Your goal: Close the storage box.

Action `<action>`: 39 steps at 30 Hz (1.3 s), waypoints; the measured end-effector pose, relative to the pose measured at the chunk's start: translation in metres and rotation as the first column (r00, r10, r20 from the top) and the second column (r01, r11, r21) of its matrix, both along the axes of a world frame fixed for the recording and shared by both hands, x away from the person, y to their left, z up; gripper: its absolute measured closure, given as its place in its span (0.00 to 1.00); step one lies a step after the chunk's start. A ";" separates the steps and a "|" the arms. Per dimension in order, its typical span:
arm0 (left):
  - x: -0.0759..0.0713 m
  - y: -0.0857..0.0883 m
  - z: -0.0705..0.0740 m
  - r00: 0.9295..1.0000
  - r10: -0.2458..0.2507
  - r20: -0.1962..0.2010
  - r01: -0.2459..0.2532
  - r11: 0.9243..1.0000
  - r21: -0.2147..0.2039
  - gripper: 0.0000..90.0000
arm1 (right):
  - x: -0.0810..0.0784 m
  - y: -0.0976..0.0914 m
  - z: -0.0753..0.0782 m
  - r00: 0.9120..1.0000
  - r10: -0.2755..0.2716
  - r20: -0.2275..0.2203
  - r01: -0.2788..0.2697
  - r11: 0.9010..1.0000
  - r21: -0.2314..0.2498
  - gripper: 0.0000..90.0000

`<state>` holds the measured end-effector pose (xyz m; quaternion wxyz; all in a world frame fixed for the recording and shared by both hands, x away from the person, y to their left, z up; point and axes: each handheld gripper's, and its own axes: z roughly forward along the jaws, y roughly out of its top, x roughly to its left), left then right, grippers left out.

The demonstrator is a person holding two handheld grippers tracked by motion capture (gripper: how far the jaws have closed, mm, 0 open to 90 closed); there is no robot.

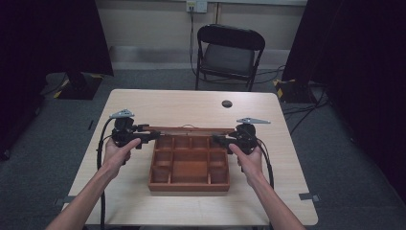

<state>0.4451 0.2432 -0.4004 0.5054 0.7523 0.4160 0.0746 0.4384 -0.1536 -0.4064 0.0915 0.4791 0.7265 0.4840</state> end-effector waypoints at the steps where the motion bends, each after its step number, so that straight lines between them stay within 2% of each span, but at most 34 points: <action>1: 0.000 0.000 0.000 1.000 -0.002 0.000 0.002 1.000 -0.005 0.29 | 0.000 -0.001 0.000 1.000 0.004 0.001 -0.004 1.000 -0.002 0.23; 5: -0.001 0.002 -0.002 1.000 -0.012 -0.010 0.012 1.000 -0.009 0.29 | -0.001 -0.006 -0.001 1.000 0.018 -0.004 -0.018 1.000 0.007 0.28; 9: -0.003 0.001 -0.003 1.000 -0.009 -0.010 0.009 1.000 -0.018 0.29 | -0.004 -0.011 -0.001 1.000 0.026 -0.002 -0.026 1.000 0.001 0.29; 16: -0.006 0.001 -0.002 1.000 -0.017 -0.008 0.017 1.000 -0.008 0.29 | -0.011 -0.030 -0.001 0.999 0.037 0.000 -0.037 0.999 -0.011 0.31; 18: -0.007 0.001 -0.002 1.000 -0.015 -0.006 0.015 1.000 -0.004 0.29 | -0.013 -0.036 -0.001 0.999 0.032 -0.006 -0.032 0.999 -0.015 0.33; 20: -0.008 0.001 -0.002 1.000 -0.019 -0.006 0.019 1.000 -0.007 0.28 | -0.014 -0.045 -0.001 1.000 0.001 -0.008 -0.002 0.999 -0.051 0.35; 22: -0.008 0.001 -0.002 1.000 -0.020 -0.008 0.019 1.000 -0.007 0.28 | -0.014 -0.049 -0.001 1.000 -0.008 -0.005 0.008 0.998 -0.057 0.36; 24: -0.009 0.001 -0.003 1.000 -0.022 -0.009 0.022 1.000 -0.002 0.28 | -0.012 -0.056 0.000 1.000 -0.025 -0.005 0.025 0.999 -0.035 0.38; 26: -0.010 0.000 -0.001 1.000 -0.027 -0.005 0.027 0.999 0.029 0.27 | -0.010 -0.061 0.005 0.999 -0.043 0.006 0.044 0.999 -0.019 0.40; 29: -0.013 -0.001 0.000 1.000 -0.015 0.007 0.015 0.999 0.034 0.27 | -0.009 -0.063 0.011 0.999 -0.046 0.017 0.046 0.999 -0.007 0.42; 30: -0.014 -0.001 0.000 1.000 -0.014 0.007 0.014 0.999 0.035 0.28 | -0.009 -0.062 0.021 0.999 -0.038 0.031 0.037 0.999 0.014 0.43; 31: -0.014 -0.001 -0.001 1.000 -0.019 0.008 0.019 0.999 0.040 0.28 | -0.009 -0.062 0.021 0.999 -0.038 0.031 0.037 0.999 0.014 0.43; 32: -0.016 -0.001 -0.001 1.000 -0.015 0.008 0.014 0.999 0.038 0.27 | -0.009 -0.060 0.028 0.999 -0.028 0.043 0.027 1.000 0.010 0.42; 33: -0.018 -0.001 -0.002 1.000 -0.022 0.005 0.021 0.999 0.035 0.27 | -0.011 -0.055 0.040 0.998 0.000 0.067 -0.002 0.999 0.032 0.43; 34: -0.020 -0.001 -0.003 1.000 -0.029 0.005 0.028 0.999 0.036 0.27 | -0.012 -0.052 0.046 0.997 0.014 0.077 -0.017 0.999 0.035 0.43; 36: -0.022 -0.002 -0.003 1.000 -0.030 0.009 0.029 0.999 0.042 0.27 | -0.012 -0.049 0.051 0.995 0.029 0.090 -0.032 0.999 0.036 0.43; 38: -0.026 -0.001 -0.004 0.999 -0.036 0.011 0.035 0.998 0.049 0.26 | -0.015 -0.038 0.062 0.991 0.096 0.096 -0.101 0.993 0.055 0.50; 39: -0.026 -0.001 -0.004 0.999 -0.036 0.011 0.035 0.998 0.049 0.26 | -0.015 -0.038 0.062 0.991 0.096 0.096 -0.101 0.993 0.055 0.50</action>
